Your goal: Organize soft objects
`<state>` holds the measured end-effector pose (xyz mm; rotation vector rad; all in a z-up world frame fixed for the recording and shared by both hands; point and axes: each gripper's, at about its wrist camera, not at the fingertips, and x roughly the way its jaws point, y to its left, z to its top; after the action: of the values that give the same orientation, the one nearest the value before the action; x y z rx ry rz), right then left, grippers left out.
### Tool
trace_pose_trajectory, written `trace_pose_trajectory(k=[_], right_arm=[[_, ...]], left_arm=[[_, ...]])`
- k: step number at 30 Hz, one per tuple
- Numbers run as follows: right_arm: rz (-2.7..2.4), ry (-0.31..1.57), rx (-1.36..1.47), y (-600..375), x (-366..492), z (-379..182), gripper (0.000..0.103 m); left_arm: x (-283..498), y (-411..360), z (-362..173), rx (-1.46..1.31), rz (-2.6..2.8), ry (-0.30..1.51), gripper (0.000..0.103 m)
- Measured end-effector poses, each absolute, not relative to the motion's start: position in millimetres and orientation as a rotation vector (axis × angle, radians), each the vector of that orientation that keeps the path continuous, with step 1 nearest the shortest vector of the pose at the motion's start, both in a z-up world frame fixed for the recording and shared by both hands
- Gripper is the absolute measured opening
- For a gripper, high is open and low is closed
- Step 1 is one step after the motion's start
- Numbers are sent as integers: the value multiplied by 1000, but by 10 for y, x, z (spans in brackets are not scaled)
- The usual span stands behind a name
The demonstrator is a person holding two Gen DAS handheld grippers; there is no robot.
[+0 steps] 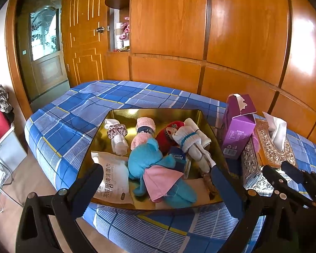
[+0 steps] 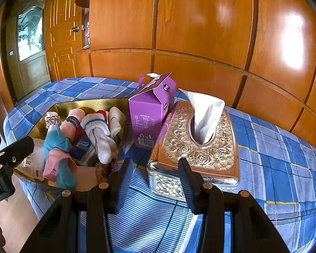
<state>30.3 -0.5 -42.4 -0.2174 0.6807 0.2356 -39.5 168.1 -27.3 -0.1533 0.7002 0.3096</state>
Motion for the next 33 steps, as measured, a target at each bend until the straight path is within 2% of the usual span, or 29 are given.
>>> trace_pose_trajectory(k=[33], right_arm=[[231,678,-220,-14,286,-431,44]], left_arm=[[-391,1676,-273,-155,292,712,103]])
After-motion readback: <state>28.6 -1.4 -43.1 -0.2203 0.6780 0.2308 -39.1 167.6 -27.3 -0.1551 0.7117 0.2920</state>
